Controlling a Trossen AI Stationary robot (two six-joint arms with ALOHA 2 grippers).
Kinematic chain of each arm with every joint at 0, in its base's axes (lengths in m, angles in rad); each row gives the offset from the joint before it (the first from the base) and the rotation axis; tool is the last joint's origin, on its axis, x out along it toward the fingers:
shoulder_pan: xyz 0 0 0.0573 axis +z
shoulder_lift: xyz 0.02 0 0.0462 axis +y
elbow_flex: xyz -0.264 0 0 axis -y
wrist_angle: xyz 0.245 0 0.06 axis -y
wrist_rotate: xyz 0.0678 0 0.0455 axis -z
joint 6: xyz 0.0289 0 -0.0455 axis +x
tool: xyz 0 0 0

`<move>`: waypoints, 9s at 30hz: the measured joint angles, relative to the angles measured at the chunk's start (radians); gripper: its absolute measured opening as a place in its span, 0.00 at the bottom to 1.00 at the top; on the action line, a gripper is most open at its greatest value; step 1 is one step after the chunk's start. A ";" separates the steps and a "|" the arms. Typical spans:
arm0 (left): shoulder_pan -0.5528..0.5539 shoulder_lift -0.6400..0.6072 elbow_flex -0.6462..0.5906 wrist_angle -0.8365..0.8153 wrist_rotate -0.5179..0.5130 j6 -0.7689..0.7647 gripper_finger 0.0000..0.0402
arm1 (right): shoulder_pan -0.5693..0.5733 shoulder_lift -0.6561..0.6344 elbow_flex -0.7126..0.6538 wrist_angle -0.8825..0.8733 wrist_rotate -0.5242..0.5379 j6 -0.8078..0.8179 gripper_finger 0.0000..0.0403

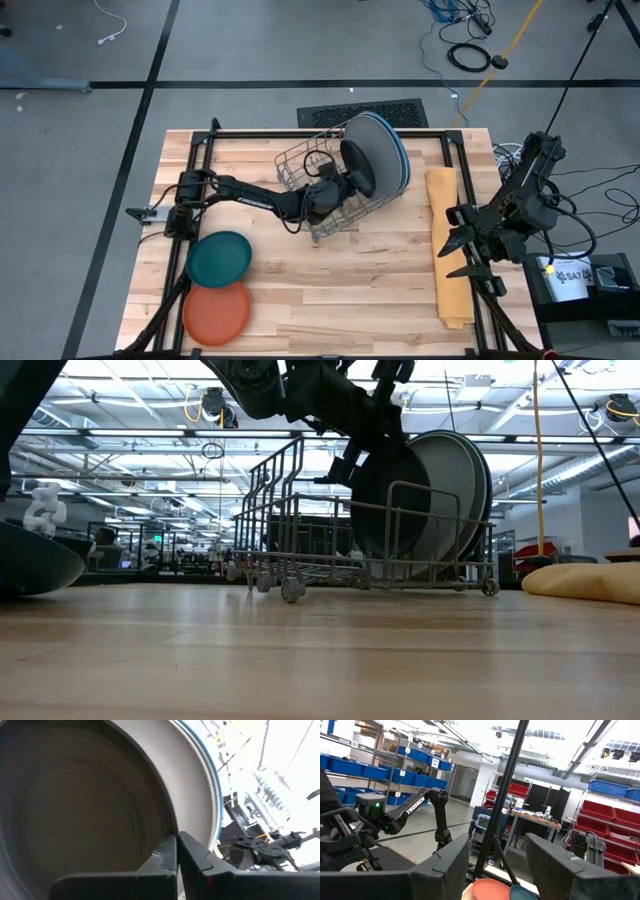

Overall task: Sort dishes
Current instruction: Put the black plate into the dish rack, then put the dark green plate into the dish rack, then put the orange plate into the dish rack

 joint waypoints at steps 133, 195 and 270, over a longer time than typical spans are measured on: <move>-0.602 -0.110 -0.074 -2.009 0.791 -0.184 0.55 | 0.000 0.000 0.000 -0.052 0.005 0.022 0.46; -0.183 -0.102 0.351 -0.525 -0.280 0.516 0.00 | 0.000 0.000 0.000 -0.023 0.004 0.025 0.46; -0.071 0.040 0.216 -0.522 -0.131 -0.014 0.44 | 0.000 0.000 0.000 -0.025 0.005 0.006 0.46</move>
